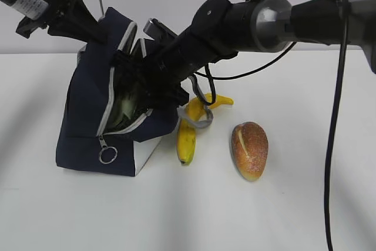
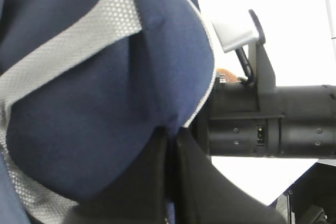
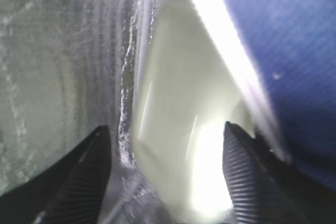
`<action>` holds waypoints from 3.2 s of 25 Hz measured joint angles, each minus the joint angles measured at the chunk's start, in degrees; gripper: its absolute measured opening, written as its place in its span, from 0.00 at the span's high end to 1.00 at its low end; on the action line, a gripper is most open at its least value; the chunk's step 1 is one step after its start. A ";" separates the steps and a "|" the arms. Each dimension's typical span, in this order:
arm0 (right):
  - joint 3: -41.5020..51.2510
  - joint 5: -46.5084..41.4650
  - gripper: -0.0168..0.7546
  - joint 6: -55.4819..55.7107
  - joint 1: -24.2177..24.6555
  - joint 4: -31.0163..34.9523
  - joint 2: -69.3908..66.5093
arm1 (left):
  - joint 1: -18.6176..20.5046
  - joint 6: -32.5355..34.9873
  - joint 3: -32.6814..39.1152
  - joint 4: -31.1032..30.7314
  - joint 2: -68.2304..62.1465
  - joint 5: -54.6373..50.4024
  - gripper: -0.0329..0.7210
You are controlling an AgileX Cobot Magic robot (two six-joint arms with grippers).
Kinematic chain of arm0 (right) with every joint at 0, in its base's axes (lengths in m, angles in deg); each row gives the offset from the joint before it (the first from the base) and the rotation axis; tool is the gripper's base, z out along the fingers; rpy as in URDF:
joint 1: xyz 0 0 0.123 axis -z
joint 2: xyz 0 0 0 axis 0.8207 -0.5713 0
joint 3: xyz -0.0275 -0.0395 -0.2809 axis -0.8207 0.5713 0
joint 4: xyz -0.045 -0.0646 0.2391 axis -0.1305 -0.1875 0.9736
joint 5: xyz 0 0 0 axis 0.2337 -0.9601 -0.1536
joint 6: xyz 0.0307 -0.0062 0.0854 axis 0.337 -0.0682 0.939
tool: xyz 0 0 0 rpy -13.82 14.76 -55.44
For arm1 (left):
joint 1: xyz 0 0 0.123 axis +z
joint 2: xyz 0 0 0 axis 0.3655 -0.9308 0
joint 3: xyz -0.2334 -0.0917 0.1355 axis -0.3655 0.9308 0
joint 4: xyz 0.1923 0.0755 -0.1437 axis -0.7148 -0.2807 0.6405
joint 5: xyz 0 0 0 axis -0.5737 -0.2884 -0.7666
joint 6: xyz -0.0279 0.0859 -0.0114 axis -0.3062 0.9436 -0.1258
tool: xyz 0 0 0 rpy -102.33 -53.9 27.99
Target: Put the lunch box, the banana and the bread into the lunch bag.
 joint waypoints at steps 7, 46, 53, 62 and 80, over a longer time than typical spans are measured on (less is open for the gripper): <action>-0.43 -0.82 0.32 -3.88 0.47 1.11 0.00 | 0.00 0.00 0.00 -0.49 0.00 0.02 0.95; -15.89 -31.66 0.31 0.54 14.84 -39.13 7.59 | 0.00 0.00 0.00 -0.78 -0.04 -1.15 0.95; -2.45 -31.66 0.32 0.43 14.84 -38.48 11.31 | 0.00 0.00 0.00 -0.86 -0.04 -1.60 0.95; 4.24 -21.07 0.32 5.31 14.84 -28.31 12.57 | 0.00 0.00 0.00 -0.86 -0.04 -2.16 0.95; 7.26 -4.91 0.32 16.60 14.63 -25.95 6.58 | 0.00 0.00 0.00 -0.92 -0.04 -2.32 0.95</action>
